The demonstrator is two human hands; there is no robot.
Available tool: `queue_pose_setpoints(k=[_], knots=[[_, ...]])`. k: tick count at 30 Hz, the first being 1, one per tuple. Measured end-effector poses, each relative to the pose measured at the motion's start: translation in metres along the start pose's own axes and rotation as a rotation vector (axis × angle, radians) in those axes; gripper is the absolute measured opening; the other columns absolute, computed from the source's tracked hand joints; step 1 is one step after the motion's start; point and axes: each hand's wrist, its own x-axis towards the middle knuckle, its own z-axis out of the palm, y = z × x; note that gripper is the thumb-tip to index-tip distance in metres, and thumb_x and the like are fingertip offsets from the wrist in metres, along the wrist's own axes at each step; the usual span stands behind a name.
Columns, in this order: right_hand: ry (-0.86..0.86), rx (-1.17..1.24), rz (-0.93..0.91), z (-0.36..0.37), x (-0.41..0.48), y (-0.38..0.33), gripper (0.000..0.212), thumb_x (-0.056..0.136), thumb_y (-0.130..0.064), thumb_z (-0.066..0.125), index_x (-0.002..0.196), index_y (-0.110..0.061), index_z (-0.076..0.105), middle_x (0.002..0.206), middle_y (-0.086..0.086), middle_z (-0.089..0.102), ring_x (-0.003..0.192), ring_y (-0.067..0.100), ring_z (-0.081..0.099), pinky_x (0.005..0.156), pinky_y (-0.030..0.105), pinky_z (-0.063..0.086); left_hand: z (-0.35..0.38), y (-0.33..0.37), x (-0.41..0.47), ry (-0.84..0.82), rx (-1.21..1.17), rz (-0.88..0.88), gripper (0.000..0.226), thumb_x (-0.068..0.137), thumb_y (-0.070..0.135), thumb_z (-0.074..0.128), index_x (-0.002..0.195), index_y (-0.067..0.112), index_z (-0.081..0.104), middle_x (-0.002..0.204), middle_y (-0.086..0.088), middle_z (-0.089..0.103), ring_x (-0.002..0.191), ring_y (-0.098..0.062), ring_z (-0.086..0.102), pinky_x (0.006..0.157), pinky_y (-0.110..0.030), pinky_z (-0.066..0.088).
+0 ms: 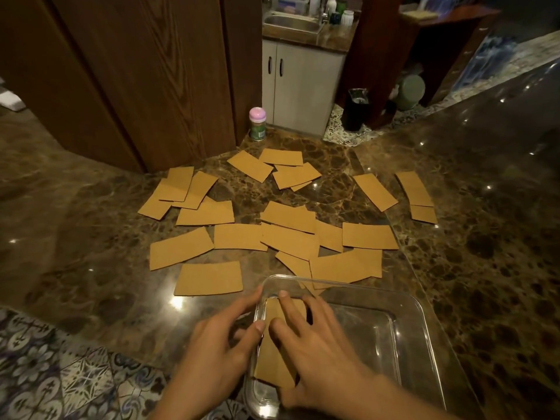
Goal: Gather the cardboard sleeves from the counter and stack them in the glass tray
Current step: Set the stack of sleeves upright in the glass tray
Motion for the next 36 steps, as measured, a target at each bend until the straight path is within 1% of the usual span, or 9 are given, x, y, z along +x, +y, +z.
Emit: queue_pose_setpoints(k=[2, 4, 8, 20, 25, 28, 32, 34, 36], knots=[[-0.031, 0.043, 0.069, 0.0, 0.0, -0.006, 0.09, 0.062, -0.066, 0.076, 0.134, -0.025, 0.043, 0.17, 0.017, 0.024, 0.141, 0.056, 0.039, 0.11, 0.065, 0.039, 0.0, 0.0, -0.001, 0.007, -0.022, -0.001, 0.053, 0.095, 0.026, 0.069, 0.127, 0.065, 0.055, 0.102, 0.015, 0.078, 0.085, -0.006, 0.076, 0.08, -0.032, 0.062], [-0.03, 0.036, 0.167, -0.006, -0.002, -0.012, 0.085, 0.049, -0.066, 0.08, 0.122, -0.03, 0.055, 0.16, 0.018, 0.045, 0.12, 0.053, 0.063, 0.084, 0.055, 0.06, 0.001, 0.0, -0.001, 0.015, -0.045, -0.014, 0.052, 0.095, 0.027, 0.069, 0.128, 0.064, 0.055, 0.101, 0.014, 0.078, 0.088, -0.004, 0.075, 0.082, -0.035, 0.062], [-0.084, 0.173, 0.114, -0.004, 0.001, -0.008, 0.066, 0.086, -0.035, 0.071, 0.137, -0.025, 0.03, 0.17, 0.01, -0.004, 0.13, 0.045, 0.046, 0.099, 0.046, 0.046, 0.002, -0.001, 0.0, 0.031, -0.053, -0.006, 0.052, 0.093, 0.03, 0.07, 0.127, 0.066, 0.054, 0.099, 0.008, 0.079, 0.091, -0.007, 0.075, 0.083, -0.035, 0.062], [-0.126, 0.293, 0.112, -0.01, -0.002, 0.002, 0.074, 0.089, -0.036, 0.075, 0.146, -0.021, 0.029, 0.171, 0.0, -0.01, 0.136, 0.042, 0.042, 0.101, 0.05, 0.048, -0.004, 0.003, 0.002, -0.006, 0.025, 0.024, 0.044, 0.092, 0.023, 0.072, 0.119, 0.057, 0.063, 0.108, 0.032, 0.072, 0.082, -0.002, 0.074, 0.077, -0.017, 0.056], [-0.173, 0.238, 0.086, -0.02, 0.002, 0.005, 0.066, 0.092, -0.028, 0.073, 0.143, -0.015, 0.033, 0.17, 0.008, -0.01, 0.126, 0.045, 0.049, 0.095, 0.051, 0.049, -0.009, 0.008, 0.007, -0.076, 0.08, 0.022, 0.041, 0.092, 0.023, 0.071, 0.115, 0.056, 0.059, 0.11, 0.033, 0.068, 0.075, -0.01, 0.073, 0.075, -0.021, 0.058], [-0.238, 0.228, 0.047, -0.038, -0.001, 0.01, 0.053, 0.098, -0.031, 0.066, 0.14, -0.014, 0.039, 0.169, 0.002, -0.009, 0.118, 0.047, 0.055, 0.098, 0.058, 0.048, -0.018, 0.016, 0.016, -0.125, 0.116, 0.022, 0.021, 0.093, 0.031, 0.07, 0.11, 0.041, 0.062, 0.107, 0.029, 0.068, 0.077, -0.012, 0.072, 0.074, -0.027, 0.058], [-0.21, 0.275, -0.008, -0.071, -0.004, 0.026, 0.061, 0.092, -0.069, 0.059, 0.129, -0.022, 0.059, 0.149, -0.001, 0.036, 0.118, 0.032, 0.057, 0.1, 0.052, 0.05, -0.033, 0.032, 0.044, -0.09, 0.317, 0.088, 0.012, 0.092, 0.051, 0.063, 0.097, 0.041, 0.067, 0.099, 0.025, 0.071, 0.088, 0.002, 0.068, 0.075, -0.025, 0.059], [-0.058, 0.364, -0.041, -0.089, -0.005, 0.04, 0.05, 0.092, -0.07, 0.058, 0.115, -0.027, 0.068, 0.12, -0.008, 0.063, 0.107, 0.012, 0.061, 0.093, 0.038, 0.055, -0.031, 0.042, 0.067, -0.079, 0.368, 0.121, 0.018, 0.09, 0.052, 0.065, 0.108, 0.049, 0.063, 0.11, 0.027, 0.066, 0.099, 0.003, 0.065, 0.08, -0.028, 0.06], [0.087, 0.42, -0.037, -0.106, -0.003, 0.058, 0.043, 0.093, -0.068, 0.058, 0.112, -0.031, 0.07, 0.106, -0.014, 0.07, 0.096, -0.001, 0.063, 0.087, 0.029, 0.058, -0.025, 0.053, 0.095, -0.099, 0.406, 0.178, 0.041, 0.087, 0.048, 0.072, 0.124, 0.052, 0.055, 0.127, 0.025, 0.058, 0.113, -0.001, 0.058, 0.091, -0.028, 0.055]])
